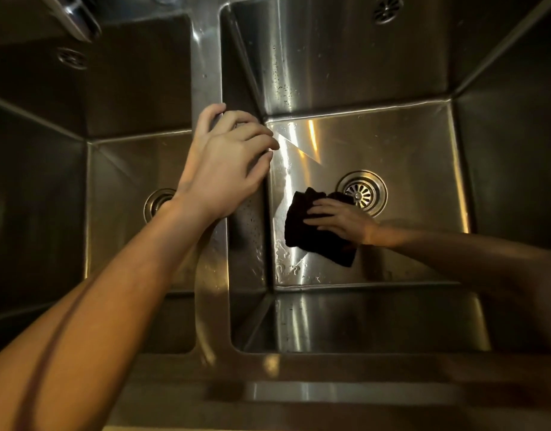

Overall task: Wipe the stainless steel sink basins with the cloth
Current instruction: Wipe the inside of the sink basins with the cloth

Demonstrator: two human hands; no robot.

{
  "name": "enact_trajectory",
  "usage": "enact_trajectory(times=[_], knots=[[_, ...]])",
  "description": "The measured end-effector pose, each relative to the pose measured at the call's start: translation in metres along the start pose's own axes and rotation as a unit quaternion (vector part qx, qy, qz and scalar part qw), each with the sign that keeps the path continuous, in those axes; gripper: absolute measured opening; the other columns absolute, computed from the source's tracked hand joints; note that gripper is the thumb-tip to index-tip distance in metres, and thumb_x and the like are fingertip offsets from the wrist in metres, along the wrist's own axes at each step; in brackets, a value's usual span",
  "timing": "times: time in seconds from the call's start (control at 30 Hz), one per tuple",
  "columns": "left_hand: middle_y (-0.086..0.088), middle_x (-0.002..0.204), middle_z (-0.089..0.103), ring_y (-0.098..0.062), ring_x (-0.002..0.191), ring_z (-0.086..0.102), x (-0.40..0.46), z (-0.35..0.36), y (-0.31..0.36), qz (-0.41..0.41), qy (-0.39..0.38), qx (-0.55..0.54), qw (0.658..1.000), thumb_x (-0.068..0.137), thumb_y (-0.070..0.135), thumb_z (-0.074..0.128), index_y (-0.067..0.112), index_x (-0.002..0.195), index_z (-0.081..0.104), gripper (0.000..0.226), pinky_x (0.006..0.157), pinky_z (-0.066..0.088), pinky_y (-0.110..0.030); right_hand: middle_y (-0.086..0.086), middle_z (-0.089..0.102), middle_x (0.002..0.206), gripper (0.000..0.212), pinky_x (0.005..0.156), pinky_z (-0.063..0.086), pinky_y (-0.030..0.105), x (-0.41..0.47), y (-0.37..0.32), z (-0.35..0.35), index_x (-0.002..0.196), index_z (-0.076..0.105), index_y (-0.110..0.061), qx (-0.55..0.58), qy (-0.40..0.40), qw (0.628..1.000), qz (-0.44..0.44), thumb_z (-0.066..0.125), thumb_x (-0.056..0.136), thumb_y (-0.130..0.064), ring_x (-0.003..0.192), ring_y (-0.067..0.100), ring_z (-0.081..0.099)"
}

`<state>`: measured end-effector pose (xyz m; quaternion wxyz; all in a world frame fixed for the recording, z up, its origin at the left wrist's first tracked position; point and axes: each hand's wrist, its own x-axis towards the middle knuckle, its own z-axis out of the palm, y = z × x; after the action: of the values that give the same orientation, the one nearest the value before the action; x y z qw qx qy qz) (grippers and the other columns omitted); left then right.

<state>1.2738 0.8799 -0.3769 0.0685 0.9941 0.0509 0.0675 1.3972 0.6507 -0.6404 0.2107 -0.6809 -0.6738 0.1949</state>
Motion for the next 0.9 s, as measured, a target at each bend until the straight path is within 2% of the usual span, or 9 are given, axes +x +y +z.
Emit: enact_trajectory(times=[0.1, 0.2, 0.37, 0.5, 0.57, 0.7, 0.9], knots=[[0.009, 0.112, 0.068, -0.015, 0.118, 0.051, 0.000, 0.000, 0.000, -0.002, 0.004, -0.006, 1.000, 0.096, 0.032, 0.045, 0.024, 0.105, 0.071, 0.028, 0.111, 0.015, -0.037, 0.006, 0.060, 0.130, 0.042, 0.106, 0.037, 0.036, 0.020, -0.007, -0.001, 0.127, 0.062, -0.018, 0.011, 0.018, 0.998, 0.059, 0.039, 0.096, -0.035, 0.128, 0.030, 0.048], [0.009, 0.113, 0.068, -0.015, 0.119, 0.051, 0.000, -0.001, 0.001, -0.002, -0.001, -0.005, 1.000, 0.096, 0.032, 0.045, 0.024, 0.105, 0.071, 0.029, 0.111, 0.015, -0.038, 0.007, 0.061, 0.128, 0.042, 0.106, 0.039, 0.040, 0.034, -0.024, 0.012, 0.124, 0.064, -0.018, 0.025, 0.023, 0.997, 0.068, 0.040, 0.095, -0.036, 0.126, 0.031, 0.049], [0.009, 0.112, 0.068, -0.016, 0.119, 0.050, 0.000, -0.002, 0.002, 0.006, -0.012, 0.000, 1.000, 0.096, 0.033, 0.043, 0.025, 0.104, 0.071, 0.030, 0.112, 0.012, -0.038, 0.008, 0.063, 0.124, 0.037, 0.106, 0.038, 0.041, 0.013, -0.041, 0.031, 0.121, 0.066, -0.018, 0.053, -0.011, 0.998, -0.016, 0.045, 0.094, -0.032, 0.123, 0.029, 0.049], [0.008, 0.113, 0.068, -0.016, 0.121, 0.050, 0.001, -0.004, 0.003, 0.003, -0.025, -0.008, 1.000, 0.096, 0.034, 0.042, 0.024, 0.105, 0.072, 0.033, 0.113, 0.011, -0.039, 0.008, 0.063, 0.124, 0.043, 0.104, 0.041, 0.045, -0.023, -0.022, 0.021, 0.122, 0.064, -0.017, 0.081, -0.049, 0.993, -0.077, 0.035, 0.100, -0.040, 0.124, 0.023, 0.043], [0.008, 0.114, 0.068, -0.017, 0.121, 0.049, 0.001, -0.005, 0.004, 0.002, -0.028, -0.009, 1.000, 0.096, 0.034, 0.041, 0.025, 0.106, 0.072, 0.033, 0.113, 0.012, -0.040, 0.007, 0.061, 0.128, 0.040, 0.106, 0.040, 0.045, -0.026, -0.009, 0.010, 0.126, 0.061, -0.019, 0.078, -0.058, 0.993, -0.062, 0.038, 0.100, -0.039, 0.128, 0.022, 0.041], [0.007, 0.115, 0.068, -0.017, 0.122, 0.049, 0.002, -0.005, 0.003, 0.001, -0.030, -0.012, 0.999, 0.095, 0.035, 0.041, 0.024, 0.106, 0.072, 0.034, 0.113, 0.012, -0.041, 0.005, 0.059, 0.130, 0.037, 0.110, 0.033, 0.035, -0.014, -0.010, 0.005, 0.126, 0.062, -0.021, 0.060, -0.035, 0.998, -0.005, 0.045, 0.096, -0.034, 0.131, 0.022, 0.040], [0.008, 0.114, 0.068, -0.017, 0.120, 0.050, 0.002, -0.003, 0.003, -0.002, -0.026, -0.006, 1.000, 0.095, 0.035, 0.042, 0.025, 0.103, 0.072, 0.033, 0.112, 0.015, -0.042, 0.006, 0.063, 0.125, 0.037, 0.106, 0.036, 0.038, 0.004, -0.044, 0.027, 0.121, 0.066, -0.018, 0.066, -0.013, 0.998, -0.004, 0.047, 0.092, -0.031, 0.125, 0.026, 0.046]])
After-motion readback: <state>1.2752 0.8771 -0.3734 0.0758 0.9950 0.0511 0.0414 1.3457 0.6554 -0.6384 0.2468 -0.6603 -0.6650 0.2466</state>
